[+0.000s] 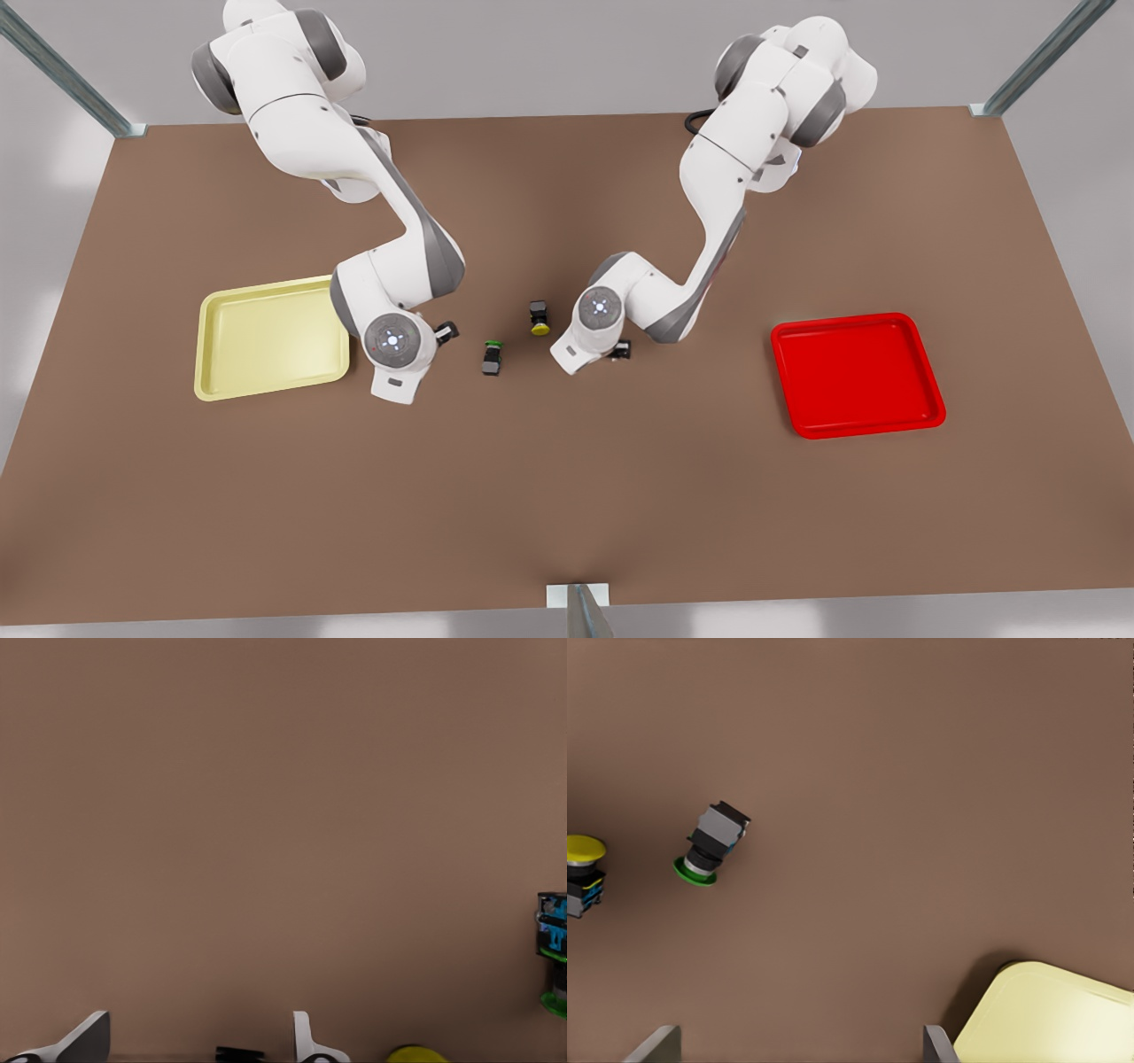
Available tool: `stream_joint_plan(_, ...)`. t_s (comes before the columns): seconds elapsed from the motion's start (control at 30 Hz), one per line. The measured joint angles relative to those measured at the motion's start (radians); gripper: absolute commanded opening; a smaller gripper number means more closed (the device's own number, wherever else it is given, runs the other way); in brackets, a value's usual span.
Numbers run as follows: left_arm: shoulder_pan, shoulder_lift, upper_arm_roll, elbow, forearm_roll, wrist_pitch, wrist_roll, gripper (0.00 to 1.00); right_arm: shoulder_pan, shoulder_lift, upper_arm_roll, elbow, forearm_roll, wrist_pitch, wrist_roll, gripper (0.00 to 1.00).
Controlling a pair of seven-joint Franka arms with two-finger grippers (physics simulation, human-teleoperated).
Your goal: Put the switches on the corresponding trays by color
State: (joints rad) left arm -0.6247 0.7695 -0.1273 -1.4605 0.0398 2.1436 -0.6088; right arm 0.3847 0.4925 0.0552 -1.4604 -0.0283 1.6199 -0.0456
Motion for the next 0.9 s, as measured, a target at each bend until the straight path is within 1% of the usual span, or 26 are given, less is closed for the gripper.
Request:
stream_joint_plan(0.07, -0.008, 0.014, 0.002, 0.000, 0.001, 0.028, 0.001, 0.98, -0.001, 0.000, 0.000, 0.000, 0.000, -0.002, -0.003, 1.00)
stream_joint_plan(0.27, -0.017, 0.027, 0.002, -0.002, 0.048, 0.047, 0.014, 0.98, -0.001, 0.001, 0.000, 0.000, -0.001, 0.000, -0.002, 1.00)
stream_joint_plan(0.47, 0.025, 0.008, 0.000, -0.050, 0.077, 0.048, 0.018, 0.99, -0.003, 0.002, 0.000, 0.000, -0.001, 0.002, -0.003, 1.00)
stream_joint_plan(0.57, 0.019, 0.010, -0.005, -0.046, 0.080, 0.053, 0.009, 0.99, -0.003, 0.003, 0.000, 0.000, -0.001, 0.002, -0.003, 1.00)
stream_joint_plan(0.73, -0.038, 0.023, -0.004, -0.037, 0.065, 0.074, -0.014, 0.99, -0.007, 0.003, 0.000, 0.000, -0.001, 0.002, -0.003, 1.00)
stream_joint_plan(0.9, -0.017, 0.036, 0.001, -0.037, 0.067, 0.112, 0.001, 0.99, -0.007, 0.003, 0.000, 0.000, -0.001, 0.002, -0.005, 1.00)
